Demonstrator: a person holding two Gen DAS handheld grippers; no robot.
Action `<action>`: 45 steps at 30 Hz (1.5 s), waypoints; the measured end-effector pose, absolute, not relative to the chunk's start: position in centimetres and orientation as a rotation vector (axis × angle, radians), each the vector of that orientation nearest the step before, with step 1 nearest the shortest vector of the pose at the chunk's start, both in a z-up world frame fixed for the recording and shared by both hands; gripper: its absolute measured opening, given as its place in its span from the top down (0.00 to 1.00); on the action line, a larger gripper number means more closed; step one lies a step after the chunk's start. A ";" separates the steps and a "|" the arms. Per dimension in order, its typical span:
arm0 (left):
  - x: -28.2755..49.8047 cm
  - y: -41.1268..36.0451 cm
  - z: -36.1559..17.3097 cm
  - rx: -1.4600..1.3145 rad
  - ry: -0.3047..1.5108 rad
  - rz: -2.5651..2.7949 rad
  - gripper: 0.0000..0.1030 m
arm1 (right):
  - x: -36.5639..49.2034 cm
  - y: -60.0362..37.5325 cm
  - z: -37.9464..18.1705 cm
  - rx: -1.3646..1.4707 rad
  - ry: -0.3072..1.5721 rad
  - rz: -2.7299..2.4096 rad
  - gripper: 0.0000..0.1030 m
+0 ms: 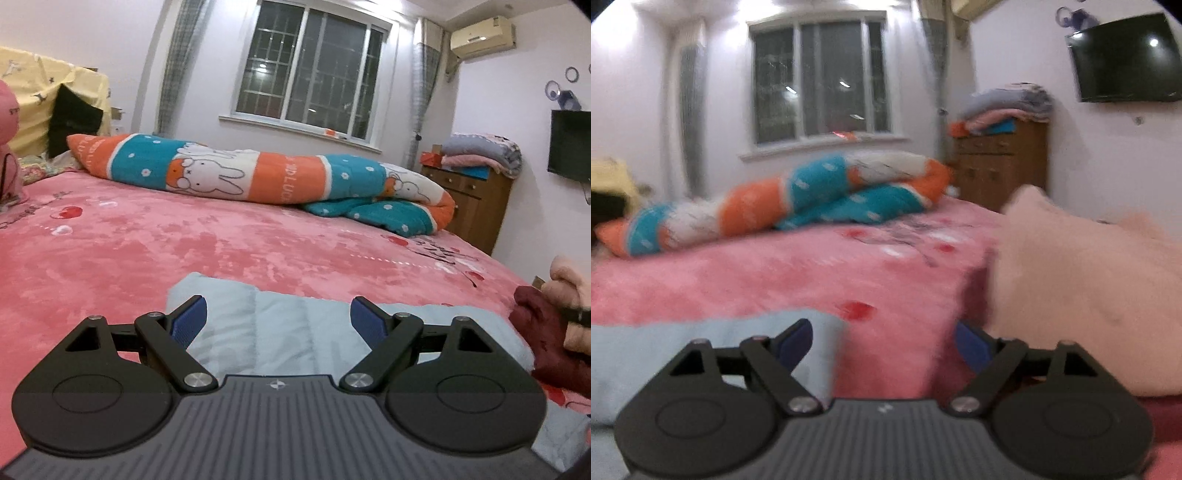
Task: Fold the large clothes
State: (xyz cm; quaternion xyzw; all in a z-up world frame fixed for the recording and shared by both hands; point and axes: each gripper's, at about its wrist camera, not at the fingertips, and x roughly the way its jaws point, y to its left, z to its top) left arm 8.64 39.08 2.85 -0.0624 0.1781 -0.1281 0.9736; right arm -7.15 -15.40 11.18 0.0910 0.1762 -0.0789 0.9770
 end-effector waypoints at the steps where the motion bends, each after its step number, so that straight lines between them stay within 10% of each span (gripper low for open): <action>1: 8.7 39.0 2.8 -0.121 0.365 -0.261 0.00 | -7.0 -15.2 11.4 0.205 0.344 -0.105 0.16; 45: 7.8 37.7 2.1 -0.080 0.504 -0.146 0.00 | -1.6 -10.8 7.4 0.278 0.642 0.131 0.11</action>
